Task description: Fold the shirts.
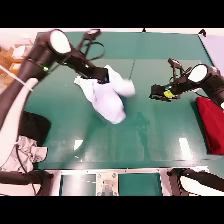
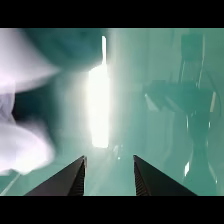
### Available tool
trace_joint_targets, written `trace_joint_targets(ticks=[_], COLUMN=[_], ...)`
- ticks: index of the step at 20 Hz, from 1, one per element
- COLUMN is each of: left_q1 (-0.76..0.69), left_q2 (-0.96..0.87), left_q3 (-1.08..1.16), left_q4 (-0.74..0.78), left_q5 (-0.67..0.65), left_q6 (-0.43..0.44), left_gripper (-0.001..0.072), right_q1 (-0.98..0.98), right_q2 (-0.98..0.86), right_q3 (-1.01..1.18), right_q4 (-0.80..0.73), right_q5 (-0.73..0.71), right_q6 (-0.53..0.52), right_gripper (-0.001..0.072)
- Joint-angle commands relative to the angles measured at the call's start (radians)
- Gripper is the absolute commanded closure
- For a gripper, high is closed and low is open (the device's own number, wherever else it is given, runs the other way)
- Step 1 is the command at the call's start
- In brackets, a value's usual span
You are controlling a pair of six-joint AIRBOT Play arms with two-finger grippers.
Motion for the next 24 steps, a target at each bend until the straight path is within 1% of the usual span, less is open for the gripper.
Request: trace_joint_targets(ticks=[1, 3, 4, 5, 6, 7, 9, 11, 13, 16, 18, 19, 20, 21, 22, 23, 24], left_q1=[0.022, 0.122, 0.178, 0.228, 0.275, 0.310, 0.360, 0.375, 0.372, 0.372, 0.372, 0.372, 0.372, 0.372, 0.372, 0.372, 0.372], left_q2=[-0.037, -0.037, -0.037, -0.039, -0.039, -0.039, -0.041, -0.055, -0.106, -0.203, -0.257, -0.280, -0.295, -0.304, -0.306, -0.306, -0.306], left_q3=[0.035, 0.071, 0.068, 0.055, 0.024, -0.015, -0.119, -0.211, -0.244, -0.243, -0.243, -0.243, -0.243, -0.243, -0.243, -0.243, -0.243], left_q4=[0.011, 0.011, 0.011, 0.011, 0.011, 0.011, 0.010, -0.002, -0.058, -0.285, -0.362, -0.392, -0.434, -0.476, -0.518, -0.556, -0.594], left_q5=[-0.072, -0.186, -0.217, -0.224, -0.203, -0.166, -0.026, 0.154, 0.288, 0.459, 0.517, 0.524, 0.527, 0.533, 0.540, 0.548, 0.553], left_q6=[0.002, -0.020, -0.033, -0.053, -0.072, -0.082, -0.098, -0.100, -0.092, 0.005, 0.045, 0.060, 0.088, 0.119, 0.167, 0.218, 0.249], left_gripper=[-0.0006, -0.0006, -0.0006, -0.0006, -0.0006, -0.0006, -0.0006, -0.0006, -0.0006, -0.0005, -0.0005, -0.0005, -0.0004, 0.0061, 0.0281, 0.0404, 0.0417], right_q1=[-0.086, -0.148, -0.174, -0.199, -0.217, -0.230, -0.235, -0.224, -0.186, -0.105, -0.051, -0.029, -0.010, 0.002, 0.005, 0.005, 0.000], right_q2=[0.000, -0.002, -0.007, -0.019, -0.038, -0.064, -0.134, -0.224, -0.315, -0.431, -0.492, -0.517, -0.537, -0.549, -0.554, -0.554, -0.554], right_q3=[0.025, 0.025, 0.025, 0.025, 0.025, 0.025, 0.025, 0.025, 0.025, 0.028, 0.043, 0.060, 0.080, 0.097, 0.114, 0.127, 0.144], right_q4=[0.000, 0.001, 0.005, 0.028, 0.060, 0.090, 0.161, 0.272, 0.384, 0.554, 0.626, 0.633, 0.632, 0.632, 0.632, 0.632, 0.632], right_q5=[0.084, 0.083, 0.080, 0.064, 0.047, 0.027, 0.006, 0.005, -0.019, -0.076, -0.113, -0.119, -0.121, -0.126, -0.132, -0.135, -0.133], right_q6=[-0.035, -0.049, -0.055, -0.095, -0.144, -0.189, -0.228, -0.235, -0.286, -0.359, -0.392, -0.394, -0.394, -0.403, -0.409, -0.409, -0.409], right_gripper=[0.0351, 0.0339, 0.0298, 0.0280, 0.0280, 0.0280, 0.0268, 0.0262, 0.0262, 0.0265, 0.0266, 0.0287, 0.0328, 0.0365, 0.0391, 0.0460, 0.0532])
